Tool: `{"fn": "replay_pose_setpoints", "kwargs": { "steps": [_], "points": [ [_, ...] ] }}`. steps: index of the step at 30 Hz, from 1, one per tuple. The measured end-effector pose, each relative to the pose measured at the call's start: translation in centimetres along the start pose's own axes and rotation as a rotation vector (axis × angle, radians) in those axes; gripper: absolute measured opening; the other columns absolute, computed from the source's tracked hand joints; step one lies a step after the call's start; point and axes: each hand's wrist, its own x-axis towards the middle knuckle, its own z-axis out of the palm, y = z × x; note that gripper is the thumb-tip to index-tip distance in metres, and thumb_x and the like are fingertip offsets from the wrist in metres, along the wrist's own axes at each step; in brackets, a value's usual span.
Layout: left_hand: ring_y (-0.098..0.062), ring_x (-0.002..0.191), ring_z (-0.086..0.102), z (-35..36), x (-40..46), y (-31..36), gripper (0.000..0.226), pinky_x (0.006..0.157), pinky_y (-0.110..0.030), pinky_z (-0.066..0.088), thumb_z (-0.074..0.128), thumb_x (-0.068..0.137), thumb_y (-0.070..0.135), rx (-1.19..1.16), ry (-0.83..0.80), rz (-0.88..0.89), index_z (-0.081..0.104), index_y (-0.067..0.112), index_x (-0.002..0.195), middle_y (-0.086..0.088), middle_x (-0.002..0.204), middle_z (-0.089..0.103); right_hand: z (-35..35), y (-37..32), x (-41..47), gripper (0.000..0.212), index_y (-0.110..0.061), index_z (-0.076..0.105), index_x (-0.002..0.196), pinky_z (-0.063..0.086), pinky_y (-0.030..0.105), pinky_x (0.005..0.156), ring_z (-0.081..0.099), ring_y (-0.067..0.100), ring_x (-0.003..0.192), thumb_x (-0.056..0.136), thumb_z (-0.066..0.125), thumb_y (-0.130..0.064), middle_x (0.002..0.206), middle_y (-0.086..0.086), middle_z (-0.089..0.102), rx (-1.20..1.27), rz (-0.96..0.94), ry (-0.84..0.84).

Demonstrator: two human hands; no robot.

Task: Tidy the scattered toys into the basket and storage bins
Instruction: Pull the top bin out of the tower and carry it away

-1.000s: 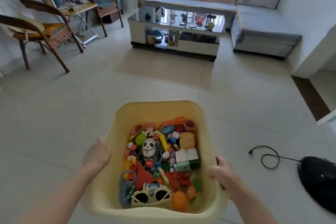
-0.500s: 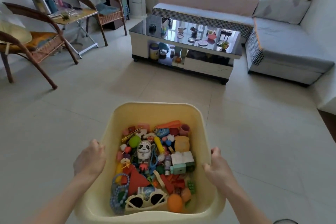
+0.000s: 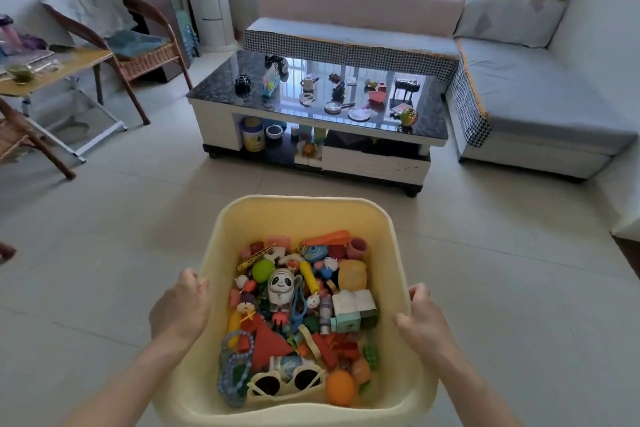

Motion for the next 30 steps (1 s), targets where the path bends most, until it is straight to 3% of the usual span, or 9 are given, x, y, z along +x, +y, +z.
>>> {"fn": "replay_pose_setpoints", "kwargs": {
  "steps": [7, 12, 18, 24, 30],
  "points": [
    [-0.025, 0.068, 0.041, 5.8, 11.9, 10.2, 0.022, 0.062, -0.032, 0.032, 0.038, 0.098, 0.023, -0.025, 0.021, -0.13, 0.045, 0.007, 0.084, -0.006, 0.075, 0.046, -5.8, -4.0, 19.3, 0.018, -0.01, 0.039, 0.101, 0.041, 0.016, 0.053, 0.055, 0.011, 0.077, 0.09, 0.051, -0.004, 0.09, 0.003, 0.054, 0.003, -0.039, -0.102],
    [-0.034, 0.08, 0.054, 7.2, 20.0, 16.4, 0.022, 0.064, -0.033, 0.032, 0.039, 0.097, 0.022, -0.018, 0.024, -0.201, 0.051, 0.004, 0.094, -0.021, 0.091, 0.062, -10.0, -8.2, 30.0, 0.018, -0.011, 0.041, 0.1, 0.055, 0.031, 0.067, 0.059, 0.017, 0.082, 0.089, 0.053, -0.006, 0.091, 0.005, 0.056, -0.009, -0.076, -0.127],
    [-0.041, 0.095, 0.058, 10.0, 31.6, 20.7, 0.024, 0.066, -0.034, 0.032, 0.039, 0.097, 0.023, 0.001, 0.004, -0.224, 0.052, 0.003, 0.099, -0.026, 0.1, 0.063, -10.8, -12.9, 42.2, 0.018, -0.012, 0.039, 0.097, 0.055, 0.038, 0.071, 0.059, 0.019, 0.079, 0.086, 0.051, -0.004, 0.087, 0.004, 0.057, -0.05, -0.081, -0.126],
    [-0.039, 0.092, 0.058, 13.1, 46.4, 24.9, 0.021, 0.066, -0.033, 0.033, 0.04, 0.096, 0.023, -0.028, -0.035, -0.28, 0.051, 0.006, 0.093, -0.025, 0.1, 0.063, -9.8, -19.1, 56.2, 0.02, -0.011, 0.039, 0.098, 0.052, 0.036, 0.066, 0.058, 0.02, 0.08, 0.084, 0.05, -0.002, 0.09, 0.007, 0.058, -0.034, -0.022, -0.151],
    [-0.035, 0.082, 0.054, 12.5, 58.3, 27.6, 0.02, 0.065, -0.033, 0.033, 0.04, 0.097, 0.022, -0.01, 0.002, -0.306, 0.05, 0.006, 0.09, -0.023, 0.096, 0.063, -9.0, -26.7, 67.4, 0.021, -0.011, 0.039, 0.098, 0.049, 0.039, 0.072, 0.06, 0.025, 0.083, 0.082, 0.05, -0.003, 0.089, 0.007, 0.06, -0.072, -0.035, -0.179]
  ]
}}
